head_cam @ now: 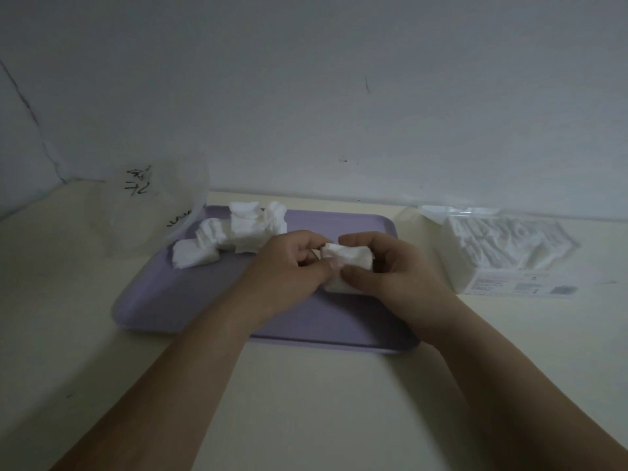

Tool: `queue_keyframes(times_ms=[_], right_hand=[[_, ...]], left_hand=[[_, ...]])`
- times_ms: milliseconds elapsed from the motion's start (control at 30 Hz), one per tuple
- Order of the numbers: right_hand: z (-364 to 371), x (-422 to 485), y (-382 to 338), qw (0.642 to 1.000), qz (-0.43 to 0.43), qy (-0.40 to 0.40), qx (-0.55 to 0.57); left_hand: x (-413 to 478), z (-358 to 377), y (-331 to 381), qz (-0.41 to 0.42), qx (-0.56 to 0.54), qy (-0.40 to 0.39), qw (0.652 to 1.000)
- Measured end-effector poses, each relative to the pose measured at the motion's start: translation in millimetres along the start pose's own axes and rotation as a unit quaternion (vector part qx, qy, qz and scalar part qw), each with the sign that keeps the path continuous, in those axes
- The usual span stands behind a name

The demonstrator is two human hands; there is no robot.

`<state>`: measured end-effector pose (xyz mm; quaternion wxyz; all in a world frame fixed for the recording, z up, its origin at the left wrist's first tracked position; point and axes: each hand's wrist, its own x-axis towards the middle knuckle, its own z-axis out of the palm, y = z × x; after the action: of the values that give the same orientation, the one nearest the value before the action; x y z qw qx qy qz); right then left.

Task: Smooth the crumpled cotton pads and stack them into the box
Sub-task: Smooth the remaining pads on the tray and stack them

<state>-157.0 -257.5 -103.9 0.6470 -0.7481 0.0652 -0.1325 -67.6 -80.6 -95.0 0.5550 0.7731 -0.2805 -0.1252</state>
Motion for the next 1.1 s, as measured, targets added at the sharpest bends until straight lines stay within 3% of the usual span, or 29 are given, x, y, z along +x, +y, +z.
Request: queue_keyframes(times_ms=[167,433,533,633,900,1000,1100], right_hand=[[-3.6,5.3,-2.5,0.992,0.056,0.031,0.108],[-10.6,2.3,-25.8,0.972,0.084,0.018,0.218],[-23.4,-0.5,-40.5,0.977,0.114,-0.017,0.182],[-44.3,-9.0,-56.1,0.983,0.107,0.002,0.147],[-150.1,-48.2,-82.2,0.982,0.052,0.179,0.017],[-204.5,-56.2,-77.3,0.943,0.022,0.332,-0.008],[-242.1,-61.6,-65.4,0.896,0.017,0.441,-0.053]], left_hand=[[1.9,-0.5,4.5,-0.021,-0.033,0.041,0.998],[3.2,11.2,30.3,-0.022,-0.101,0.024,0.994],[7.8,14.1,47.8,-0.002,-0.113,0.023,0.993],[17.5,29.7,68.2,0.009,-0.110,0.003,0.994],[43.8,126.8,127.2,0.037,-0.104,-0.076,0.991],[56.7,164.9,139.9,0.054,-0.032,-0.083,0.995],[71.0,196.1,151.6,0.134,0.114,-0.120,0.977]])
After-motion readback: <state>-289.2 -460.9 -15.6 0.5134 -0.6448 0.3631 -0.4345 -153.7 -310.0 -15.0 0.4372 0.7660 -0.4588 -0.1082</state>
